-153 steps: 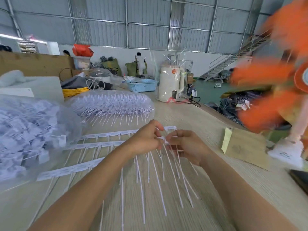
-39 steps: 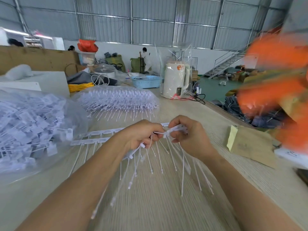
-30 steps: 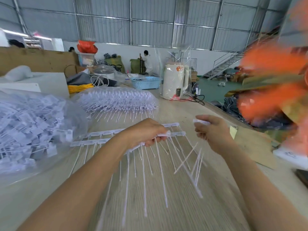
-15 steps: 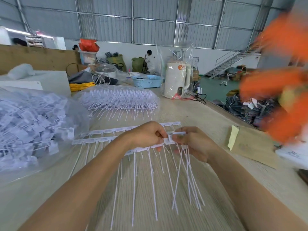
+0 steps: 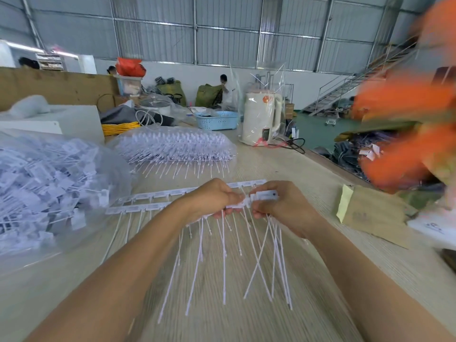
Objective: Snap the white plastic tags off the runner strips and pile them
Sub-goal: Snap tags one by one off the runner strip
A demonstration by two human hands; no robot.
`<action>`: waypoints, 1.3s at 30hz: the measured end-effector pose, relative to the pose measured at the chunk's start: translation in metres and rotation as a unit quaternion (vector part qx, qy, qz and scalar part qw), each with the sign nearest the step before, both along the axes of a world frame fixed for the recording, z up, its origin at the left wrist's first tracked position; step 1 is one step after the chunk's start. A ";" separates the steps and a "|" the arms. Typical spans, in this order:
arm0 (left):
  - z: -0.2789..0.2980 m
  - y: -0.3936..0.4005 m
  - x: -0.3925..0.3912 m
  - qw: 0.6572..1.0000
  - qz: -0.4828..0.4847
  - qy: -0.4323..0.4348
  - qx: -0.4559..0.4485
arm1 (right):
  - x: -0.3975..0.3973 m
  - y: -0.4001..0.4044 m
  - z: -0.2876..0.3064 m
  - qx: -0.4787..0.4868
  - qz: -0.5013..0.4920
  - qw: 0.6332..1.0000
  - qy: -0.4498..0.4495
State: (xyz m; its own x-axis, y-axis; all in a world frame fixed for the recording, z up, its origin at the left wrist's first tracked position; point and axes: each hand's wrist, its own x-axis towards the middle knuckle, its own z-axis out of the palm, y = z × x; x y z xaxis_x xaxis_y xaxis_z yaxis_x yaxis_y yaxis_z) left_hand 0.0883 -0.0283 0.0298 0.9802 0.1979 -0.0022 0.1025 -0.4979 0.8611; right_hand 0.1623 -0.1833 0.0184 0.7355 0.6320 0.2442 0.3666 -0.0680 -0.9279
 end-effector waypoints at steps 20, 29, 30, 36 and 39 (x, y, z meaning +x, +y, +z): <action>0.017 -0.005 -0.004 0.991 -0.055 0.109 0.046 | 0.022 -0.023 0.011 0.079 0.016 0.971 0.225; 0.011 -0.005 -0.002 0.990 -0.071 0.049 0.110 | -0.002 0.000 0.002 -0.002 0.001 0.987 0.160; 0.010 -0.004 -0.001 0.992 -0.066 0.039 0.097 | -0.002 0.000 0.002 -0.003 -0.007 0.989 0.147; 0.011 0.003 -0.002 0.990 -0.052 0.055 0.116 | 0.005 -0.004 0.004 0.034 -0.019 0.994 0.098; 0.010 0.003 -0.003 0.988 -0.030 0.073 0.131 | 0.006 -0.003 0.000 0.020 -0.021 0.997 0.069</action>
State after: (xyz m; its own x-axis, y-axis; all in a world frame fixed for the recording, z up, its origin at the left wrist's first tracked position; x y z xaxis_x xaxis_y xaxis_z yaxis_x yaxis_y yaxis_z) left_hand 0.0849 -0.0258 0.0400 0.9831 0.1521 -0.1016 0.1802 -0.7114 0.6793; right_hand 0.1688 -0.1860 0.0185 0.7893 0.5919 0.1633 0.2321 -0.0415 -0.9718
